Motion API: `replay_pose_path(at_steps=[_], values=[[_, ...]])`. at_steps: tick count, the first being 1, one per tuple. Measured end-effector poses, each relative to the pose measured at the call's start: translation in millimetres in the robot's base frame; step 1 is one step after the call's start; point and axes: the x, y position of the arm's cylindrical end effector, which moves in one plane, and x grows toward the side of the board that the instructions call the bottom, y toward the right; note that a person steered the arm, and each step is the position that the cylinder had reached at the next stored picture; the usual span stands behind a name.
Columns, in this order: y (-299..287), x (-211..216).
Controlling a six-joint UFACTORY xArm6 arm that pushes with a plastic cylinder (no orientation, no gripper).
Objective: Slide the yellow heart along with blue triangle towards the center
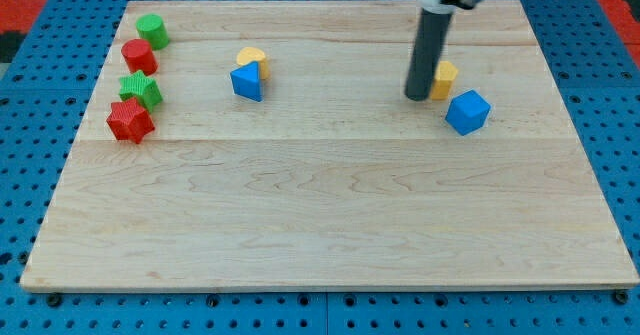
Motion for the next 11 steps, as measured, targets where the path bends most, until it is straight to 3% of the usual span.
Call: replay_pose_path(at_steps=[1,2,3,5,7,8,9,11], values=[[-21,-51],[36,-34],[44,-25],[-99,-100],[-206,-78],[-200,-41],[-134,6],[-26,41]])
